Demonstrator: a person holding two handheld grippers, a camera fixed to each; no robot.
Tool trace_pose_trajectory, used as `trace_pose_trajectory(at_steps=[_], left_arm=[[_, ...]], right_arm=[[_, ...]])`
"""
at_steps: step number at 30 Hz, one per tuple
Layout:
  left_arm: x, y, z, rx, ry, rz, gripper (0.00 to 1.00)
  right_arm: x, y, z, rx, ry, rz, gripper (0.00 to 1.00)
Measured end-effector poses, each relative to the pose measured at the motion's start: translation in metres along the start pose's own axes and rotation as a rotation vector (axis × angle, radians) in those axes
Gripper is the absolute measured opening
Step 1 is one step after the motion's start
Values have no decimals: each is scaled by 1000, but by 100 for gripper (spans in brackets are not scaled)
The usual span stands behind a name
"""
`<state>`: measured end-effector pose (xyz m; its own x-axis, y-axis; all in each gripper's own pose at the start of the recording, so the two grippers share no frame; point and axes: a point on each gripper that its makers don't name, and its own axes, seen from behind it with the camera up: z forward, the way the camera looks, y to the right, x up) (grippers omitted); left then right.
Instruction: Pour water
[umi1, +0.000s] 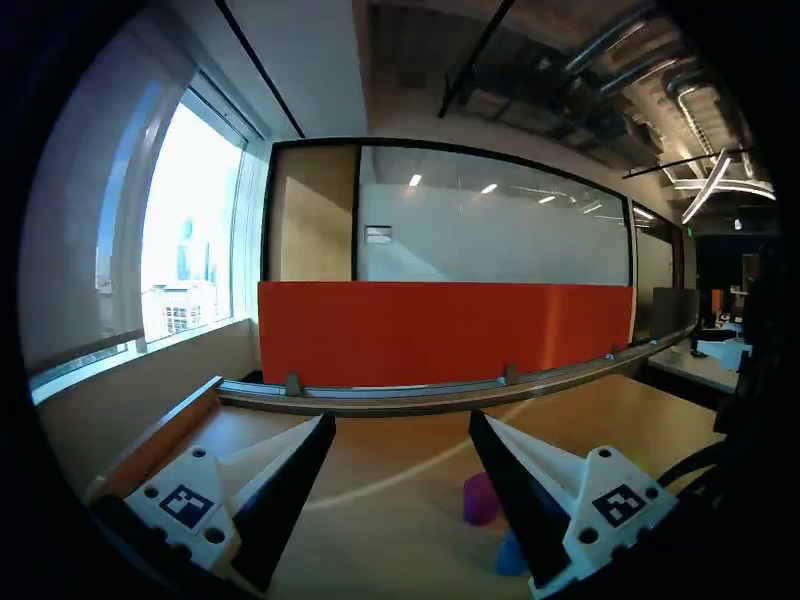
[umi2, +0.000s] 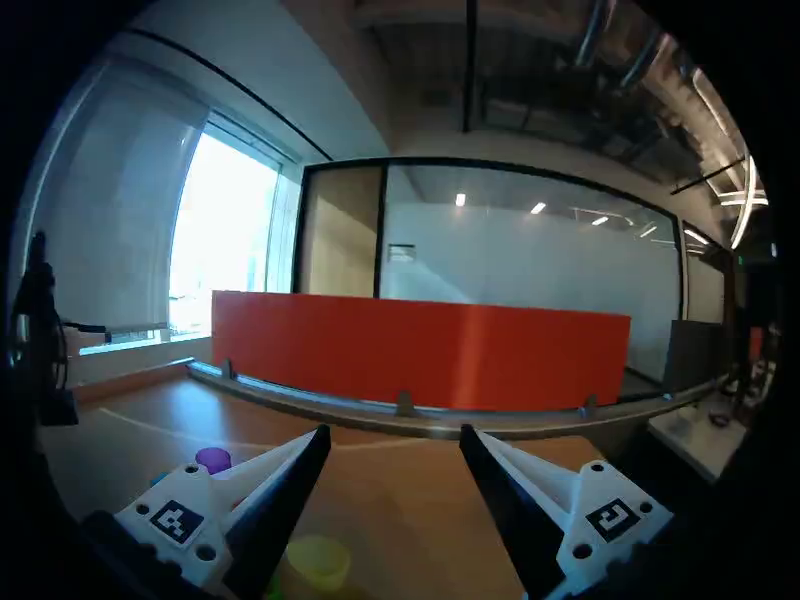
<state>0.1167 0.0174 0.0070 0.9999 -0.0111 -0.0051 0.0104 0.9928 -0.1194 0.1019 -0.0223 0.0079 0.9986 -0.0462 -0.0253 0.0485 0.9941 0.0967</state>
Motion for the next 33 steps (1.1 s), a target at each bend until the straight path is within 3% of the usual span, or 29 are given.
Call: trace_pose_trajectory(at_steps=[8,17,23,33], left_arm=[[10,6,3,-59,-6,13,100],[9,35,5,-213,-20,51,100],[9,52,3,-306,-28,45,99],[16,58,1,-372,-29,44,100]], right_arm=[[5,-6,-1,49,-8,-10,100],[9,-40,-7,235,-36,26,100],[13,-65,-15,379,-66,33,100],[21,-88,-25,502,-96,42,100]])
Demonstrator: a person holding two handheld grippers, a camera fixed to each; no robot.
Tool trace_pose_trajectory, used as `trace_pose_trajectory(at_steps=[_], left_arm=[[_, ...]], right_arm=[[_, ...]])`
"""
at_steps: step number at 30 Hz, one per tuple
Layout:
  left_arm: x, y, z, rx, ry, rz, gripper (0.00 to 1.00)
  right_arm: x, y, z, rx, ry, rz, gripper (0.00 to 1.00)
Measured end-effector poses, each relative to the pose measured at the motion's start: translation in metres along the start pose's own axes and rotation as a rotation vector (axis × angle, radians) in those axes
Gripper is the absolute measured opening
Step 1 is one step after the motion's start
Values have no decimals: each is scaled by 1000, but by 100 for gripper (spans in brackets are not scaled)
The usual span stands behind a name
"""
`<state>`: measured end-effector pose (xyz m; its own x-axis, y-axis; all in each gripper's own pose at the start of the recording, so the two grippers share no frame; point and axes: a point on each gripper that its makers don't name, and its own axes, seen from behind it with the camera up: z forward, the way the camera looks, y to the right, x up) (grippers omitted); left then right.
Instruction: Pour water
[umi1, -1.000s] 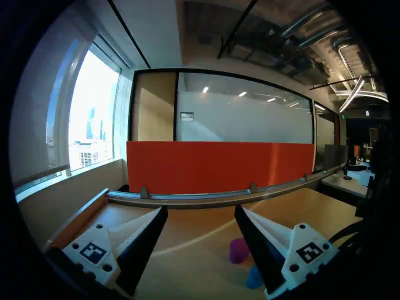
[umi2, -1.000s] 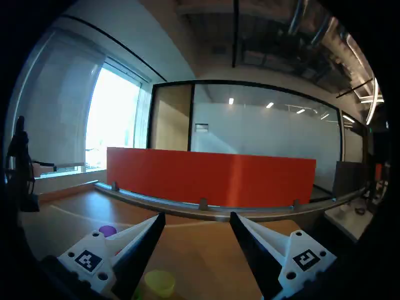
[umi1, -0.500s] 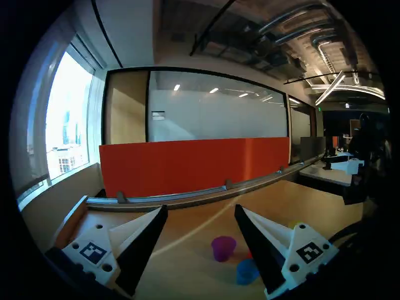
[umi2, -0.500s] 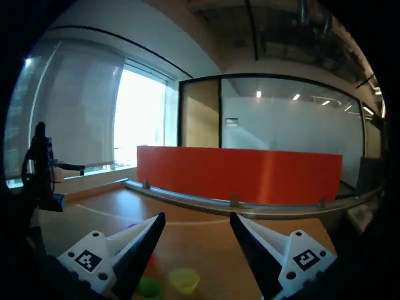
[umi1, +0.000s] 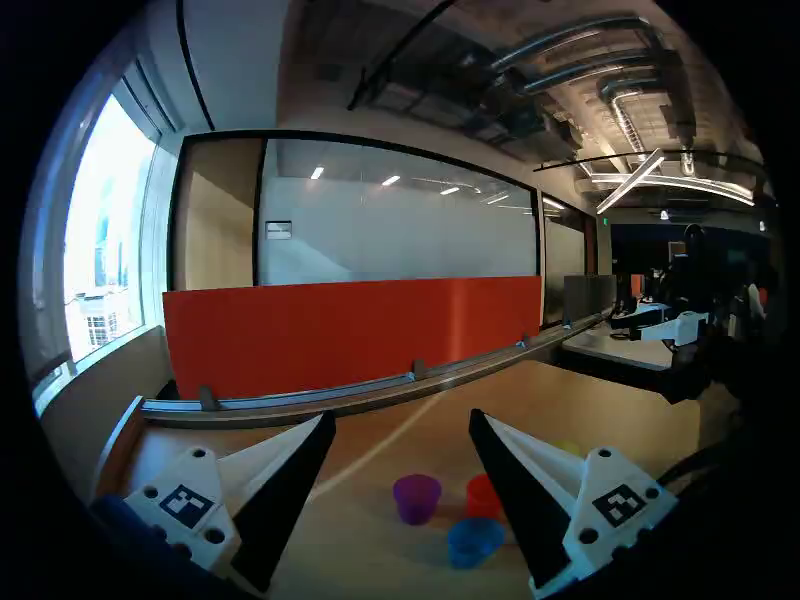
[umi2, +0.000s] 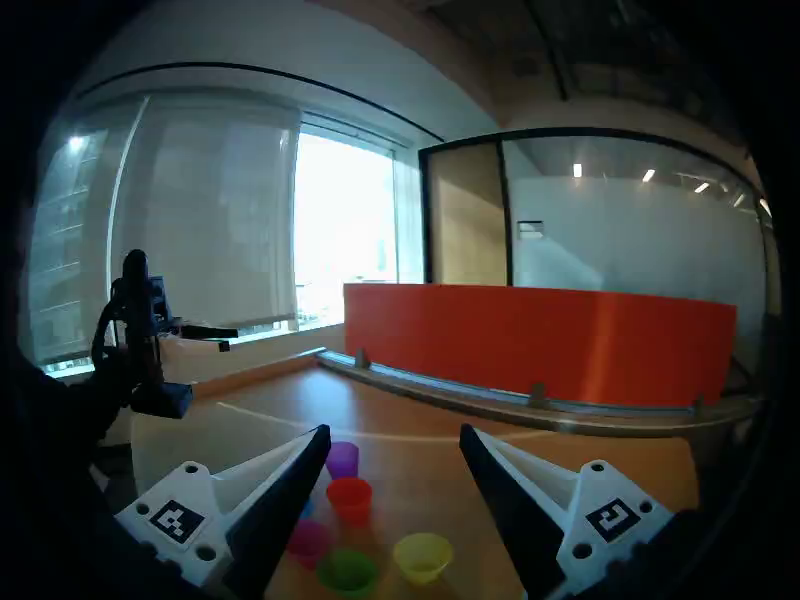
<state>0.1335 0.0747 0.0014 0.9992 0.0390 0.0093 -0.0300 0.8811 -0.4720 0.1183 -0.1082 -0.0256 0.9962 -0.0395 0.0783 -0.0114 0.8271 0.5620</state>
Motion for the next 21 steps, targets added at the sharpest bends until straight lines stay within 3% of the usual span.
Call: trace_pose_trajectory(at_steps=[8,21], left_arm=[[-1,8,0,-63,-24,9,100],[-34,28,11,-172,-140,73,99]], right_arm=[[-15,-6,3,42,-66,-4,100],[-48,-11,-1,95,-216,-47,100]])
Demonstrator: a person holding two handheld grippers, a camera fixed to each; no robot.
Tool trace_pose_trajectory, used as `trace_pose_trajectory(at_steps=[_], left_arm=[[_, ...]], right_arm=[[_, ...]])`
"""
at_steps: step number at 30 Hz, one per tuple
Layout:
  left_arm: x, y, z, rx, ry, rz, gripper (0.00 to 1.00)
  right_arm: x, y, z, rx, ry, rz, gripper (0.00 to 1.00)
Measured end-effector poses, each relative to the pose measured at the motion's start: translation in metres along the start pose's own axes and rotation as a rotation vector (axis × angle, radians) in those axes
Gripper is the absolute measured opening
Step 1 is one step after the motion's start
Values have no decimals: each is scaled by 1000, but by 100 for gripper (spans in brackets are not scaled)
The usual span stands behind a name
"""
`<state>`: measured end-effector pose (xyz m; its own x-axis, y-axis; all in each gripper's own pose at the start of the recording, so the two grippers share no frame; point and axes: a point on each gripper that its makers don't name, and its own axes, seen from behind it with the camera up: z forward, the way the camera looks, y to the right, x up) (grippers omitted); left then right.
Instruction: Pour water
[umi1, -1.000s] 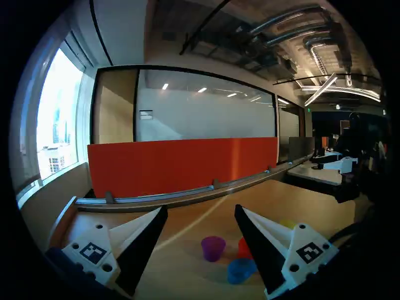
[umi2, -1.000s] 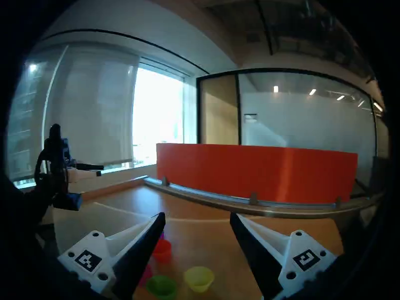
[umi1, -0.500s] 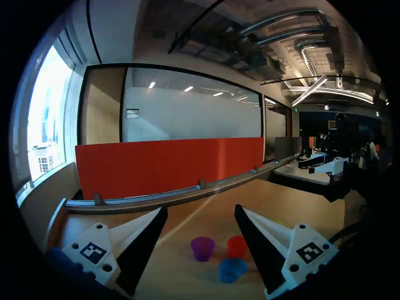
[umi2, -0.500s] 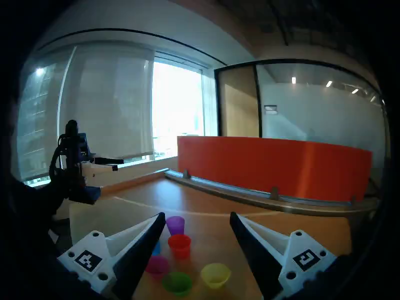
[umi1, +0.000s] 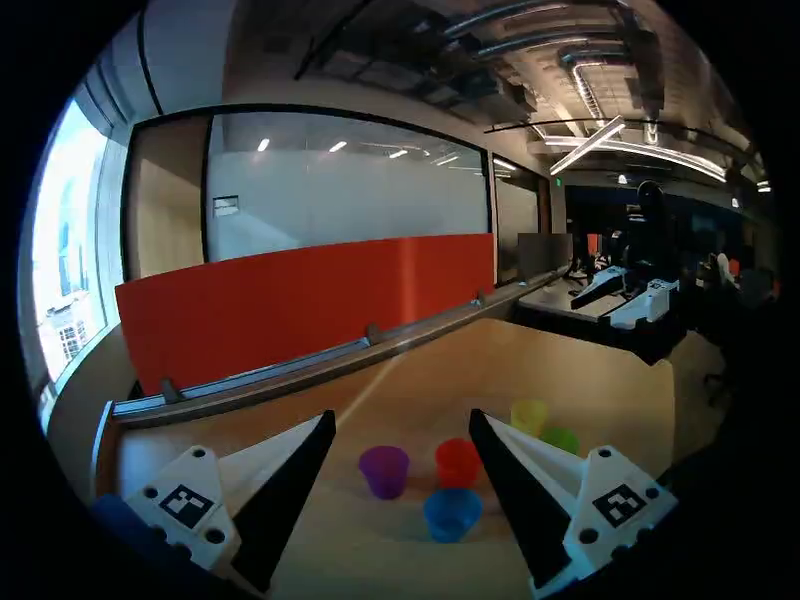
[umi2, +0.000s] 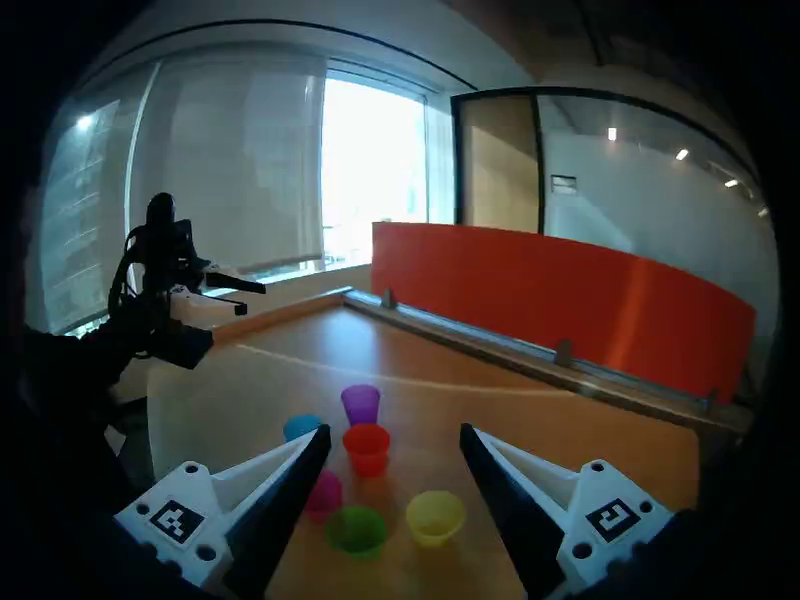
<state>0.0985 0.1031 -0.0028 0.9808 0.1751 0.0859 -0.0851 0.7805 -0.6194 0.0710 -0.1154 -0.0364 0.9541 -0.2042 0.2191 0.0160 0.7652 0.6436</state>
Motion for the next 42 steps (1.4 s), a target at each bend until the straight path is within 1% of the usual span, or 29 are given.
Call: trace_pose_trajectory(at_steps=[5,9,14,18,26,32,36,42], left_arm=[[-13,4,5,-20,-37,19,100],[-22,10,8,-52,-57,23,100],[-34,15,14,-79,-79,25,100],[-46,19,20,-98,-111,33,100],[-66,26,31,-141,-154,47,100],[-85,30,37,-169,-190,69,100],[-100,37,40,-193,-218,90,100],[-122,47,46,-221,-263,107,100]], right_arm=[[-15,-6,0,26,-50,-17,100],[-25,-9,2,40,-79,-26,100],[-32,-10,4,49,-96,-21,100],[-36,-8,4,54,-111,-15,100],[-46,-4,7,57,-135,-18,100],[-55,-3,9,63,-153,-23,100],[-57,-2,12,62,-157,-23,100],[-59,-1,17,67,-161,-21,100]])
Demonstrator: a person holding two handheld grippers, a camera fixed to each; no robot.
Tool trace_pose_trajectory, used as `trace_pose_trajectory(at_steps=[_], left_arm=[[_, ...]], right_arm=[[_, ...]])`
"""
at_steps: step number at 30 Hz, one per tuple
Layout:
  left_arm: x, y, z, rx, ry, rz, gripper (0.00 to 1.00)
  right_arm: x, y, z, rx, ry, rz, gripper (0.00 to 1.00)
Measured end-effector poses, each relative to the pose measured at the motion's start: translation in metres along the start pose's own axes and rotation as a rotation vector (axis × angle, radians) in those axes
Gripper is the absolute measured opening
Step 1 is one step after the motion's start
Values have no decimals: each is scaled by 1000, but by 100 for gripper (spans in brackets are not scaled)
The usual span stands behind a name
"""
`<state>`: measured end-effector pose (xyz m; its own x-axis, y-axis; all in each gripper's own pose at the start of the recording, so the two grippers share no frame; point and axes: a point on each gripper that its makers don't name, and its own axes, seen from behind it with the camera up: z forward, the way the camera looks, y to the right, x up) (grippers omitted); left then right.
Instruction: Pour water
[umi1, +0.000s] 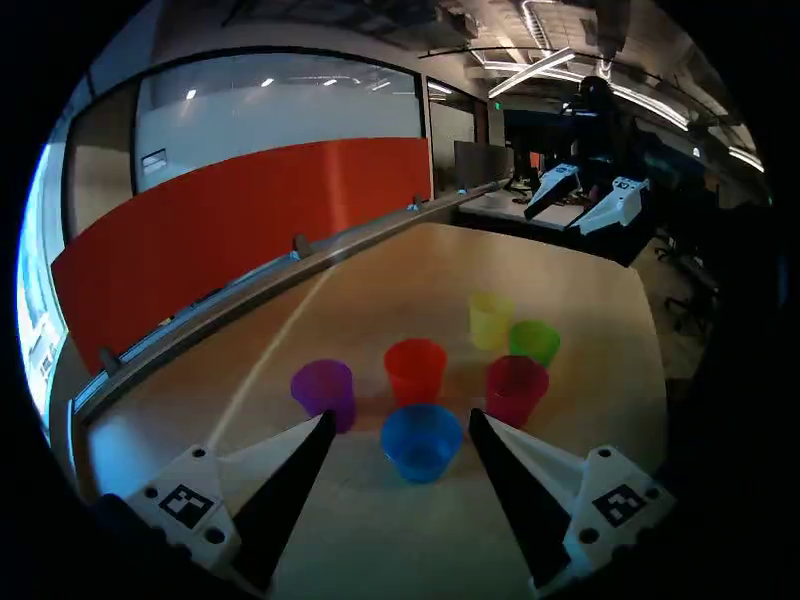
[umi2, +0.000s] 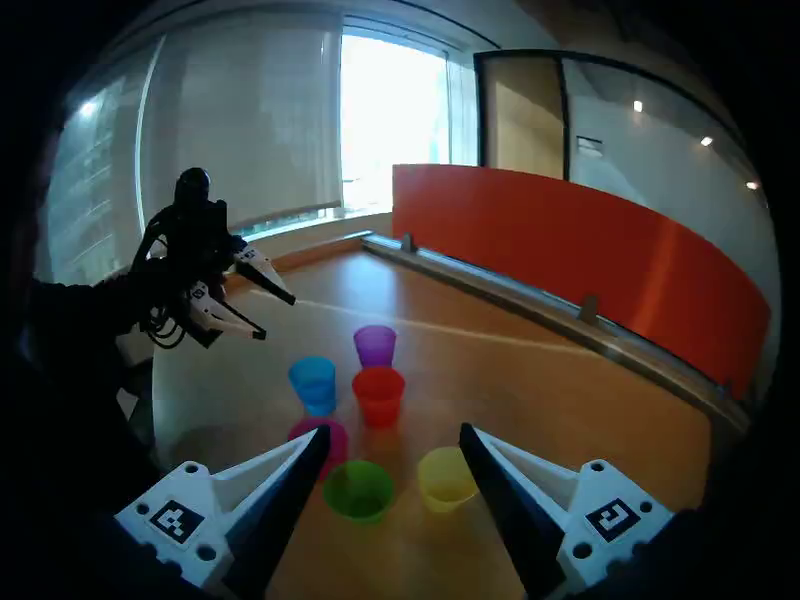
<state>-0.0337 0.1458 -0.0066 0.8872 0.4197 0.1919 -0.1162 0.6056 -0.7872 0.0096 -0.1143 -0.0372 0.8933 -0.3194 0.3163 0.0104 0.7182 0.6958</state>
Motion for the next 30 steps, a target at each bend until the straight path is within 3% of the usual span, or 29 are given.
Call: trace_pose_trajectory(at_steps=[17,30], left_arm=[[-51,10,36,-59,-133,28,100],[-71,13,64,-89,-185,28,100]], right_arm=[[-7,5,13,10,-17,1,100],[-14,13,18,7,-29,16,100]])
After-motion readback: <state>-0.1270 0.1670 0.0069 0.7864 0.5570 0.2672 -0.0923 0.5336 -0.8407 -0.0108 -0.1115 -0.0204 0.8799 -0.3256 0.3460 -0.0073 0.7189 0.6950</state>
